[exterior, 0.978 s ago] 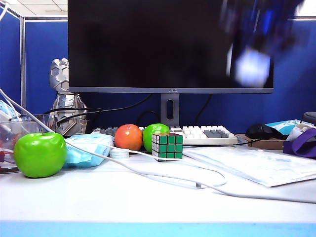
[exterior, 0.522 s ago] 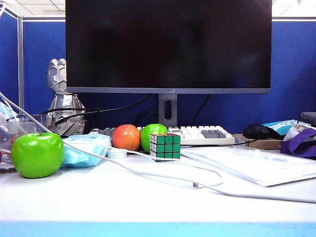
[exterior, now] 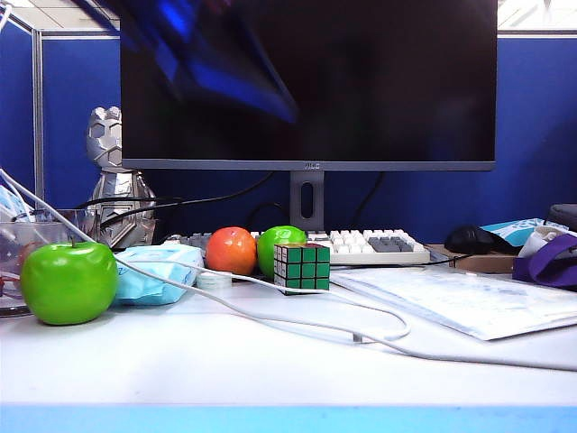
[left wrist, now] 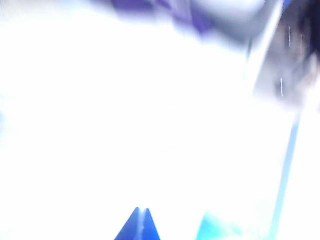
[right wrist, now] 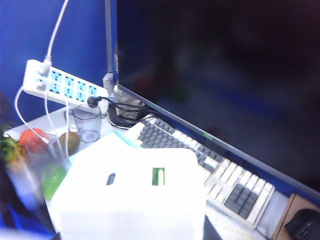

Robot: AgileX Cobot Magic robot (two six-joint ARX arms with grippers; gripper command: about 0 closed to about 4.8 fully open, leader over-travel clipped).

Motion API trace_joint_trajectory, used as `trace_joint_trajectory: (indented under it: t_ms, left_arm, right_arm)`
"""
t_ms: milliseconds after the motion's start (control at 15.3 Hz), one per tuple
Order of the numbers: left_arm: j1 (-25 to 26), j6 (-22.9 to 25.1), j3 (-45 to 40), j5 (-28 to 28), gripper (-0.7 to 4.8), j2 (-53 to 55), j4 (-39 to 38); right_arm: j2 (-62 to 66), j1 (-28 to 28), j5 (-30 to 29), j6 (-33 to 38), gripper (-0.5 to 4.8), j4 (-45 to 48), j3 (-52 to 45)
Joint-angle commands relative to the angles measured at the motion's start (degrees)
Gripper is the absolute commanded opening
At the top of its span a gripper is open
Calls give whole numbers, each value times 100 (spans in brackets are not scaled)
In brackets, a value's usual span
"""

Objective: Pick up the Type-C charging cable and the charging base, insert one end of the Type-C charger into the corresponding slot on the base, and finally place the plugged-in charger back on the table.

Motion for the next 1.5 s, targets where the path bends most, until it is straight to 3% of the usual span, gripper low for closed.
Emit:
trace_joint_trajectory:
  t_ms: [65, 130, 326, 652, 717, 848, 1043, 1500]
  left_arm:
    - [-315, -457, 24, -627, -3, 564, 227]
    - [-404, -588, 63, -765, -2, 741, 199]
    - [-581, -592, 752, -1086, 187, 1307, -435]
    - [-706, -212, 2317, -1150, 187, 2267, -1886]
    - [-841, 282, 2944, -1200, 187, 2739, -2520]
    - [-960, 535, 3407, -1217, 189, 3130, -2933]
    - [-1067, 553, 3659, -1300, 188, 4026, -2903]
    - [-1082, 566, 3659, -1451, 183, 4385, -2645]
  right_arm:
    - [-28, 2, -96, 63, -1, 142, 24]
    - [-33, 2, -107, 83, -1, 131, 24]
    - [-31, 2, -225, 216, -1, -188, 22]
    - [-33, 2, -227, 214, -1, -280, 20]
    - [-33, 2, -225, 214, -1, -280, 20]
    - [-33, 2, -227, 214, -1, -278, 20]
    - [-33, 2, -245, 214, -1, -269, 20]
    - [-33, 2, -245, 214, -1, -267, 20]
